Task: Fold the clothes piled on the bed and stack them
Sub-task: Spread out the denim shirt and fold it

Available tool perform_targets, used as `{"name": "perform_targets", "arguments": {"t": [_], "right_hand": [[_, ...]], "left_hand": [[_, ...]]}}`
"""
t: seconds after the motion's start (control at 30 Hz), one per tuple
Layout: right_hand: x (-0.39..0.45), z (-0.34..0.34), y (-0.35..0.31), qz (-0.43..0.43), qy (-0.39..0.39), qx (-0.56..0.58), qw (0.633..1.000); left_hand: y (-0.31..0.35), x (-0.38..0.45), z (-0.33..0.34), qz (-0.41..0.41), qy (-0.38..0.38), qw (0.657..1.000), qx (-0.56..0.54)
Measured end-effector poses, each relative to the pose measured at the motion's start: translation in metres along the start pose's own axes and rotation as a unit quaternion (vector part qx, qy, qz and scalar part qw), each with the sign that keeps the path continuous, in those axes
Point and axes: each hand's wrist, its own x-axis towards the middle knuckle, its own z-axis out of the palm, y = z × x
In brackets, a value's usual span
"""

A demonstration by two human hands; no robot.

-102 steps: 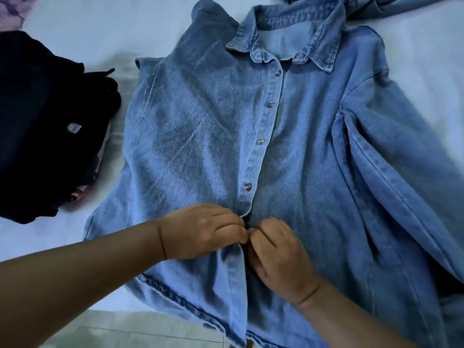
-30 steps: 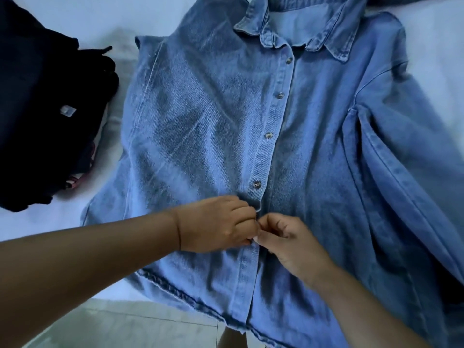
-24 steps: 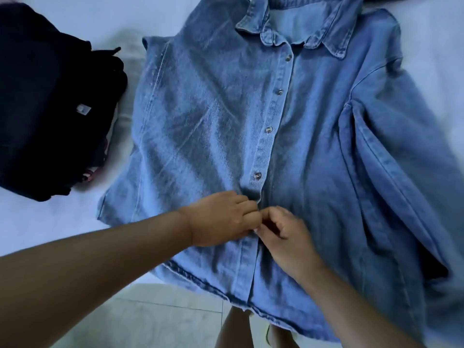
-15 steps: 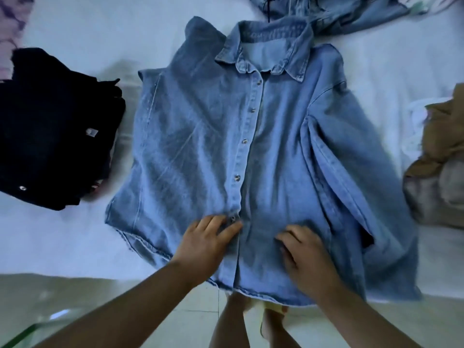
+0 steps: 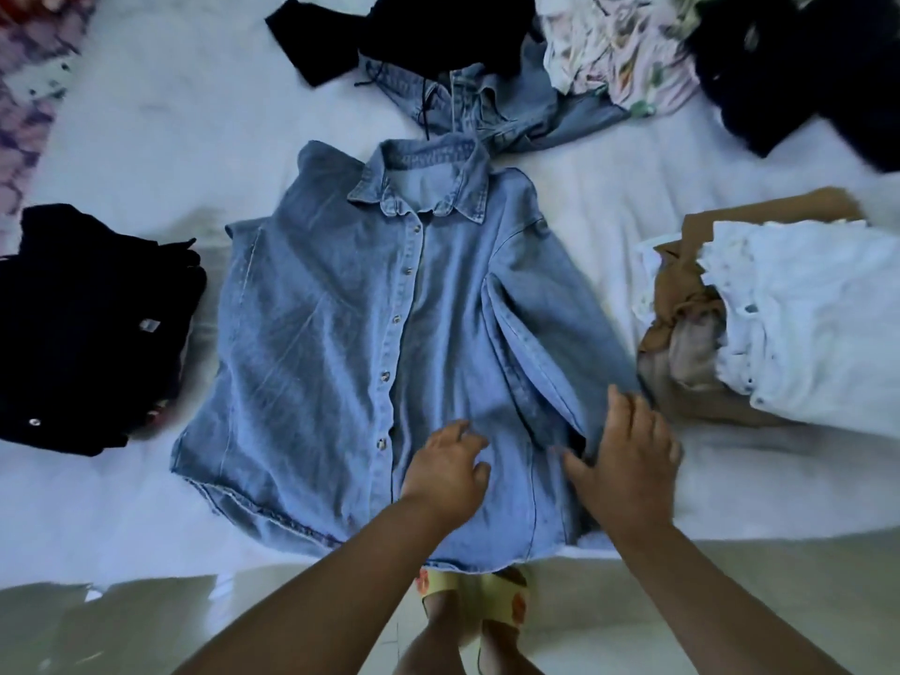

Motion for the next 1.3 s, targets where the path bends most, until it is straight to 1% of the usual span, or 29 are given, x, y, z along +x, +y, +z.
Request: {"name": "perform_targets", "arguments": {"t": [0.03,0.07,0.1,0.13,0.2,0.27,0.33,0.43,0.5,0.57,0.63,0.67,0.73,0.8,0.87,0.9,0.97,1.0,1.07,1.1,1.17,1.23,1.3], "right_hand": [[0.002,-0.002,0.004,0.019,-0.049,-0.015,0.999],[0.005,-0.005,0.009,0.023,-0.077,-0.017,0.997],[0.008,-0.009,0.016,0.020,-0.074,-0.003,0.997],[0.011,-0.015,0.021,0.016,-0.054,0.030,0.998],[0.019,-0.036,0.032,0.008,0.021,0.082,0.996],[0.027,-0.059,0.048,0.002,0.107,0.075,0.991],[0.031,-0.080,0.066,0.034,0.168,0.077,0.982],[0.031,-0.102,0.083,0.116,0.218,0.122,0.961],[0.029,-0.108,0.082,0.142,0.208,0.120,0.960],[0.030,-0.109,0.079,0.147,0.173,0.092,0.969],[0.031,-0.111,0.071,0.168,0.131,0.089,0.973],[0.033,-0.113,0.063,0.176,0.120,0.107,0.971],[0.035,-0.120,0.041,0.169,0.131,0.158,0.964],[0.039,-0.130,0.010,0.129,0.167,0.208,0.955],[0.044,-0.136,-0.023,0.053,0.193,0.231,0.952],[0.045,-0.138,-0.039,0.019,0.193,0.227,0.954],[0.046,-0.139,-0.073,-0.047,0.192,0.186,0.962],[0.046,-0.137,-0.091,-0.088,0.198,0.146,0.965],[0.043,-0.131,-0.125,-0.170,0.207,0.060,0.962],[0.040,-0.127,-0.143,-0.216,0.204,0.024,0.954],[0.031,-0.115,-0.172,-0.314,0.159,-0.045,0.935],[0.018,-0.096,-0.188,-0.399,0.100,-0.112,0.904],[0.007,-0.076,-0.197,-0.441,0.010,-0.147,0.885]], "left_hand": [[0.004,0.000,0.005,0.004,-0.016,1.000,0.010],[0.005,-0.002,0.009,0.005,-0.032,0.999,0.018],[0.007,-0.003,0.012,0.008,-0.047,0.998,0.028],[0.008,-0.004,0.013,0.010,-0.059,0.998,0.037],[0.010,-0.006,0.013,0.010,-0.074,0.996,0.046],[0.013,-0.006,0.009,0.015,-0.078,0.996,0.051],[0.018,-0.003,0.004,0.021,-0.082,0.995,0.051],[0.030,0.003,-0.007,0.025,-0.084,0.995,0.044],[0.037,0.006,-0.015,0.033,-0.081,0.996,0.034],[0.040,0.009,-0.023,0.038,-0.080,0.996,0.029],[0.041,0.010,-0.034,0.041,-0.080,0.996,0.030],[0.040,0.011,-0.040,0.044,-0.076,0.996,0.029],[0.035,0.012,-0.053,0.044,-0.067,0.997,0.024],[0.028,0.013,-0.069,0.036,-0.053,0.998,0.019],[0.017,0.013,-0.086,0.032,-0.035,0.999,0.022],[0.012,0.013,-0.094,0.029,-0.029,0.999,0.021],[0.000,0.013,-0.110,0.020,-0.013,1.000,0.015],[-0.009,0.012,-0.119,0.015,-0.001,1.000,0.012],[-0.028,0.009,-0.130,0.003,0.022,1.000,0.006],[-0.040,0.007,-0.135,-0.008,0.031,0.999,-0.003],[-0.066,-0.001,-0.143,-0.038,0.040,0.998,-0.021],[-0.090,-0.010,-0.146,-0.070,0.035,0.997,-0.015],[-0.114,-0.020,-0.145,-0.100,0.027,0.995,-0.004]]}}
